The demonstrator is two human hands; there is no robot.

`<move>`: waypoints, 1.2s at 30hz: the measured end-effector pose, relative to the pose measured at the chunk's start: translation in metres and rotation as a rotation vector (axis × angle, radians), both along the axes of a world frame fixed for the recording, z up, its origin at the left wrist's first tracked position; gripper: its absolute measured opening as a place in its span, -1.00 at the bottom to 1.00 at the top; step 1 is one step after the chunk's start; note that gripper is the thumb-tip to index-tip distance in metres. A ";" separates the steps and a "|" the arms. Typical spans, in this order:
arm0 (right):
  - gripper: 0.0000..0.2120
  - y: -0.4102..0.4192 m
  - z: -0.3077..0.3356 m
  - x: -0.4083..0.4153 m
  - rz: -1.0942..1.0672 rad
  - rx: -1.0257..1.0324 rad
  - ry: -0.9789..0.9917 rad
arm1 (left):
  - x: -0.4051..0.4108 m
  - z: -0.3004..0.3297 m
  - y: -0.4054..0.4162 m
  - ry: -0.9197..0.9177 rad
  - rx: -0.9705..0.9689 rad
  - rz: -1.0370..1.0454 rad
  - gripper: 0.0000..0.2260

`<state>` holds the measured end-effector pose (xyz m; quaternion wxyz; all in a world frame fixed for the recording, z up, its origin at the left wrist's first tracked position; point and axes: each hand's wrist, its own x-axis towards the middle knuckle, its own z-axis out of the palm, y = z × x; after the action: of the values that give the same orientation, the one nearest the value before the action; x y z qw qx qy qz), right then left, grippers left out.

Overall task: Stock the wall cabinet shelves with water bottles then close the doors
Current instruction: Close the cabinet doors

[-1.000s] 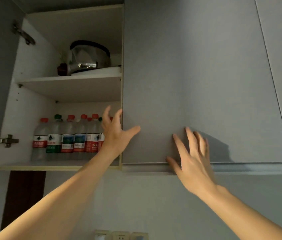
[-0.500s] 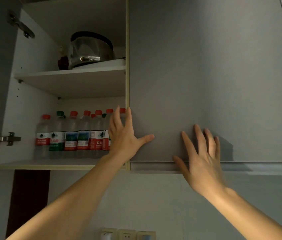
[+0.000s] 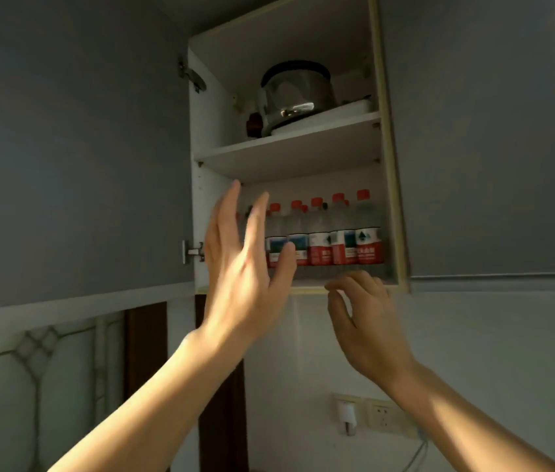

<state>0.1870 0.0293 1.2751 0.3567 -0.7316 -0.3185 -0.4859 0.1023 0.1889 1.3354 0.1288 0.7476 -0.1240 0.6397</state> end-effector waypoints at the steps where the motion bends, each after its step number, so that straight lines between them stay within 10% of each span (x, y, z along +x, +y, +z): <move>1: -0.83 0.028 0.004 -0.018 0.070 -0.011 -0.004 | -0.025 0.001 0.019 -0.030 -0.015 0.032 -0.44; 14: -0.37 0.298 0.044 -0.186 0.632 -0.230 0.177 | -0.203 0.016 0.199 0.003 -0.206 0.725 -0.36; 26: -0.41 0.291 0.058 -0.189 0.723 -0.225 0.206 | -0.231 0.020 0.223 -0.143 -0.345 0.083 -0.32; 31: -0.44 0.224 0.080 -0.205 0.813 -0.085 0.157 | -0.219 0.024 0.200 0.165 -0.372 -0.707 -0.27; 36: -0.40 0.161 0.095 -0.210 0.767 0.023 0.103 | -0.169 0.024 0.146 0.360 -0.207 -0.772 -0.43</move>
<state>-0.0234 0.1902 1.3698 0.5363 -0.5786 -0.5453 -0.2832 -0.0663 0.3351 1.3597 0.4522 0.7292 -0.3053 0.4130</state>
